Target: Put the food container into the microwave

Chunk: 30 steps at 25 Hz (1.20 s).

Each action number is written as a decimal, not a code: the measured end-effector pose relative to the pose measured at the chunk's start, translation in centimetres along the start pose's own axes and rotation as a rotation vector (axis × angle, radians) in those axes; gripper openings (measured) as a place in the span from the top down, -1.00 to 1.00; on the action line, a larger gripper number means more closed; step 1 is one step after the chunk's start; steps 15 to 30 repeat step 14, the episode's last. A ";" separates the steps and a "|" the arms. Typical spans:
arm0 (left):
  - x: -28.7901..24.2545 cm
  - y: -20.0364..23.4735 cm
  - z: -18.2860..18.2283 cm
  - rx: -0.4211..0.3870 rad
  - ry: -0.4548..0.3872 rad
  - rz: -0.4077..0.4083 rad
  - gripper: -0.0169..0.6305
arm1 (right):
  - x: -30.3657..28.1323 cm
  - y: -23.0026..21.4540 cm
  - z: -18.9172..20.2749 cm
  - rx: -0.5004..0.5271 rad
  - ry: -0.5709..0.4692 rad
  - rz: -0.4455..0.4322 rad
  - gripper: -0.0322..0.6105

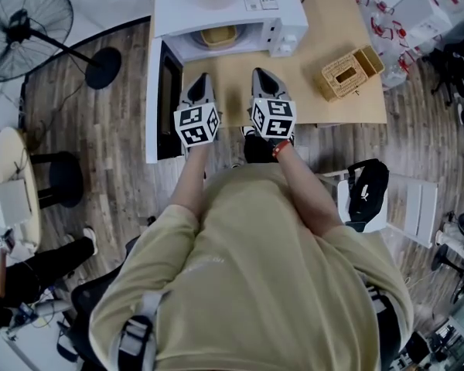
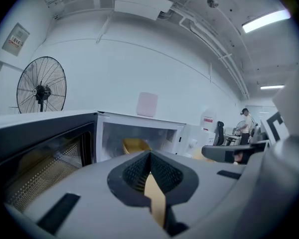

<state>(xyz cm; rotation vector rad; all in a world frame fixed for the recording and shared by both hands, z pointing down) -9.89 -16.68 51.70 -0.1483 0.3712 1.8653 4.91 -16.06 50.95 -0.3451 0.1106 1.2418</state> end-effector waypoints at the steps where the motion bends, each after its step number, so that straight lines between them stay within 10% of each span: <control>1: 0.0 0.0 0.0 0.002 -0.002 -0.001 0.89 | 0.1 -0.1 -0.1 0.000 -0.004 0.000 0.83; 30: -1.8 -0.2 2.1 0.029 0.057 -0.013 0.89 | -0.6 -0.4 1.1 0.034 0.073 -0.017 0.83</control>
Point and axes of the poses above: the fingertips, and each gripper's own axes: x backward along the fingers, y to its left, z out of its underside, the point moved 1 cm from there along x, backward along the fingers, and after that the axes turned 3 degrees about -z, right-handed, at the moved point
